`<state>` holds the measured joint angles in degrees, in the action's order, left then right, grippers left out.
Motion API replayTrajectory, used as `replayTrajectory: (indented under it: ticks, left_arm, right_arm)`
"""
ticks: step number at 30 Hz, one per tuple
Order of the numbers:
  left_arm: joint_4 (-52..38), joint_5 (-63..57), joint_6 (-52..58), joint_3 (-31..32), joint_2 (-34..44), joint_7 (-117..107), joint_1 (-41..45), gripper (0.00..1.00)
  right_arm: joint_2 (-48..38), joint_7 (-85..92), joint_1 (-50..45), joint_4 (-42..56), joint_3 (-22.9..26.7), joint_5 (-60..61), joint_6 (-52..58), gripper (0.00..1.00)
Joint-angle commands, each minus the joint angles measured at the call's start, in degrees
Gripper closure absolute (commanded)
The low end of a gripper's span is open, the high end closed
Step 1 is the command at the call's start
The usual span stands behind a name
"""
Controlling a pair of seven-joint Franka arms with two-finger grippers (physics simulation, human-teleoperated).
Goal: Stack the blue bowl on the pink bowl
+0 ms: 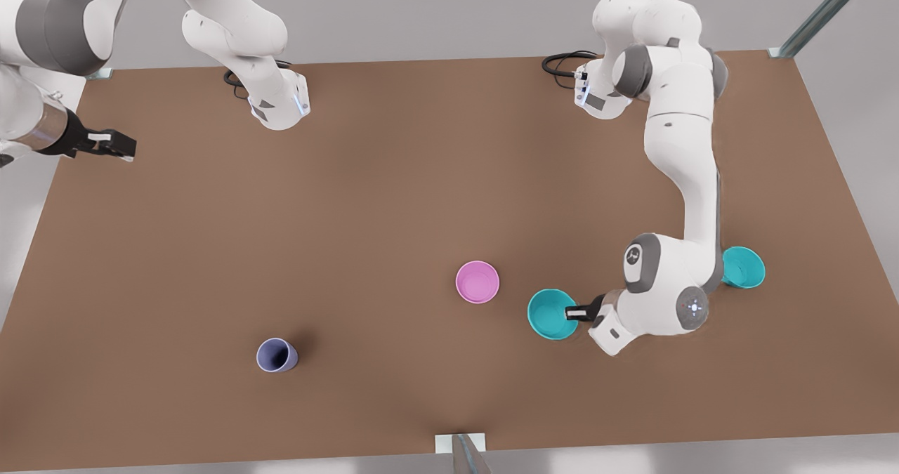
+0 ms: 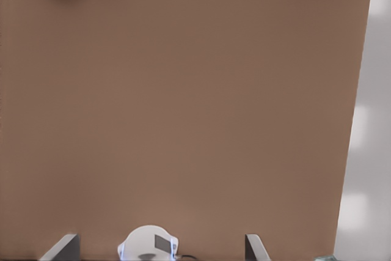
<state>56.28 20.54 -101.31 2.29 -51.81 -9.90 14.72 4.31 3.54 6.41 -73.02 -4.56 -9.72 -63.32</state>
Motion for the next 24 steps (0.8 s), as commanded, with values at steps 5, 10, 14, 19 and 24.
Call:
replayTrajectory:
  ticks: [5,10,14,19,24]
  left_arm:
    - [1.64,-0.16,4.36,0.61,-0.92,-39.5,9.1,0.79]
    - [1.9,0.02,2.52,0.79,-1.54,-39.41,9.19,0.79]
    - [4.01,-0.07,1.99,1.05,-1.89,-38.71,9.28,0.79]
    - [4.01,0.46,-0.38,3.34,-3.03,-39.15,9.28,0.79]
    - [4.01,0.46,-1.97,3.86,-3.38,-38.97,9.28,0.79]
  right_arm:
    - [0.53,13.07,0.27,-0.36,0.43,0.67,-0.05,0.0]
    - [0.79,12.98,0.19,-0.45,0.43,0.67,0.3,0.0]
    - [0.97,12.63,0.19,-0.45,0.43,0.67,0.83,0.0]
    - [1.4,12.54,0.19,-0.45,0.43,0.67,1.89,0.0]
    - [1.4,12.54,0.19,-0.45,0.43,0.67,1.89,0.0]
